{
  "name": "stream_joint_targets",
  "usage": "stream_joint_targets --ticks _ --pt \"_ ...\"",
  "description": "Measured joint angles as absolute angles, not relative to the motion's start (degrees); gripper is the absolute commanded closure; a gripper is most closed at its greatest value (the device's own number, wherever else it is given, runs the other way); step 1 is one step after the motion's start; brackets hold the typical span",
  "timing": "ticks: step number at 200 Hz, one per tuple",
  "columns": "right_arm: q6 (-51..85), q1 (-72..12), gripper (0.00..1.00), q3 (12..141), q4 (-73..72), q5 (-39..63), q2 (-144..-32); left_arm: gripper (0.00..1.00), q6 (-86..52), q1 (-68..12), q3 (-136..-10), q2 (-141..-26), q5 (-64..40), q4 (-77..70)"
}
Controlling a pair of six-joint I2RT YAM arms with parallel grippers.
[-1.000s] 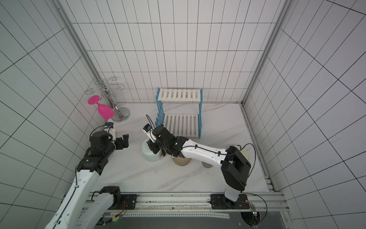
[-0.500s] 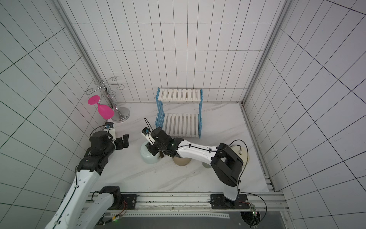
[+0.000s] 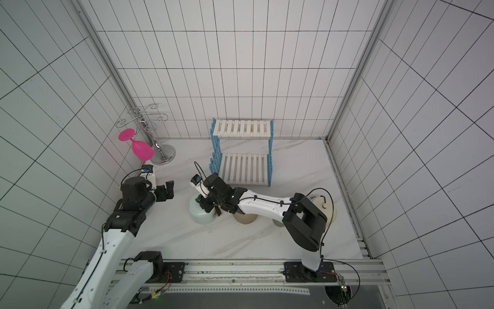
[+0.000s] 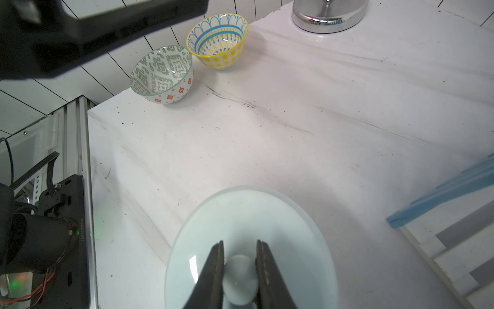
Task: Remove the tea canisters from the shelf
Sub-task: Place the tea canister at the center of the board, then reset both arms
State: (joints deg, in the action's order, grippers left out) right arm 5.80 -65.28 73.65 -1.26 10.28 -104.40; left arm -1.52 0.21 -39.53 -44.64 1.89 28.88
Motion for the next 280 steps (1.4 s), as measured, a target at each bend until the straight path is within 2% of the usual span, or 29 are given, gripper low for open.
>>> stream_joint_targets --ticks 52,69,107,169,207,218,280 --pt "6.2 -65.4 0.53 73.5 -3.5 10.5 -104.3 0.01 -1.5 0.2 -39.5 -44.6 1.9 28.9" --pt "6.2 -65.7 0.46 73.5 -4.9 10.2 -103.7 0.01 -1.3 0.2 -39.5 -44.6 1.8 28.9" --pt "6.2 -66.0 0.38 73.5 -5.7 9.3 -100.9 0.01 -0.9 0.2 -39.5 -44.6 1.7 28.8" --pt "3.8 -66.0 0.14 73.3 -5.5 3.5 -92.2 0.01 3.2 0.2 -39.5 -45.0 0.6 27.6" --pt "2.5 -64.6 0.07 71.4 -3.1 -0.7 -87.6 0.01 3.3 0.1 -40.0 -46.2 0.3 27.0" --pt "2.5 -63.6 0.0 70.7 -1.9 -1.7 -86.6 0.01 3.5 0.0 -40.0 -46.5 0.2 26.4" --pt "1.2 -56.6 0.01 63.8 1.8 -8.1 -77.3 0.01 3.4 -0.6 -40.0 -51.4 -2.0 17.2"
